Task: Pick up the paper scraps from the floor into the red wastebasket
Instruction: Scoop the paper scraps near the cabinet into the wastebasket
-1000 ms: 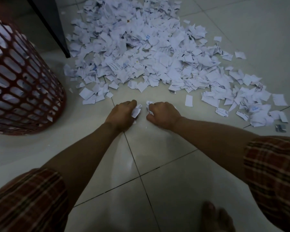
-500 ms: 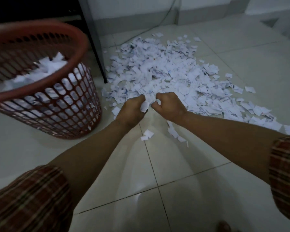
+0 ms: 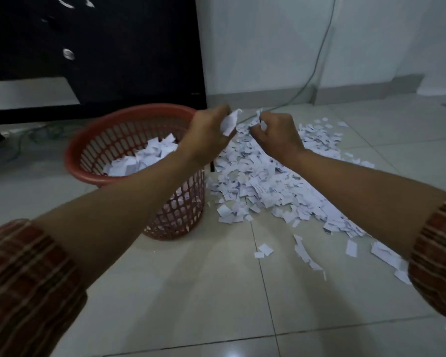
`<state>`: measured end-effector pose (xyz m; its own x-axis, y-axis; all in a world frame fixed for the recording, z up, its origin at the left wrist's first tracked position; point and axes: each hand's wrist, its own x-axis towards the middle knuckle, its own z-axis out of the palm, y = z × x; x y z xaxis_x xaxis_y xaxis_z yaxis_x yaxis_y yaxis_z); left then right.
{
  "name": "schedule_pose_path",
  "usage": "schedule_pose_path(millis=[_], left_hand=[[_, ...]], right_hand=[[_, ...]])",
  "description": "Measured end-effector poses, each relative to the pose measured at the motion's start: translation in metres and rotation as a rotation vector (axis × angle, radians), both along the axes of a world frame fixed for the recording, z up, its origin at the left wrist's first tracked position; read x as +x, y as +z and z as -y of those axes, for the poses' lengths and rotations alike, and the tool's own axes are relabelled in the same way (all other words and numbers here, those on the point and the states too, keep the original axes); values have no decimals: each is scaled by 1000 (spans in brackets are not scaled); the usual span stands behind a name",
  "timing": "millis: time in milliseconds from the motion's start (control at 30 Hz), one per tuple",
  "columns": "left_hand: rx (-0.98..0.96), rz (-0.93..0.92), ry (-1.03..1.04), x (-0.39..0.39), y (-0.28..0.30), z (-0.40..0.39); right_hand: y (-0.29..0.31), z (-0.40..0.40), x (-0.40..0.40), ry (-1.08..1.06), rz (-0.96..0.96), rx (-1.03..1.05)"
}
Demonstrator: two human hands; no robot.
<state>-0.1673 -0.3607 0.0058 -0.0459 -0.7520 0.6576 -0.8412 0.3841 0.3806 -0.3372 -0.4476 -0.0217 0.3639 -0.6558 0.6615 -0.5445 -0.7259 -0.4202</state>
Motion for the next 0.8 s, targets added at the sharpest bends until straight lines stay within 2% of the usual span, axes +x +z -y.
schedule_pose_path(millis=[100, 200, 300, 433, 600, 700, 800], left_hand=[[-58, 15, 18, 25, 35, -5], [-61, 128, 85, 57, 61, -12], [16, 240, 152, 95, 74, -21], [82, 195, 306, 143, 62, -31], [255, 172, 421, 184, 36, -28], [335, 111, 402, 194, 29, -21], [387, 183, 369, 199, 21, -13]], right_hand=[[25, 0, 37, 37, 68, -51], [39, 0, 74, 76, 123, -56], [51, -4, 116, 134, 157, 13], [53, -25, 163, 209, 173, 185], [47, -35, 203, 222, 17, 426], [46, -31, 216, 222, -95, 544], [36, -19, 226, 187, -219, 683]])
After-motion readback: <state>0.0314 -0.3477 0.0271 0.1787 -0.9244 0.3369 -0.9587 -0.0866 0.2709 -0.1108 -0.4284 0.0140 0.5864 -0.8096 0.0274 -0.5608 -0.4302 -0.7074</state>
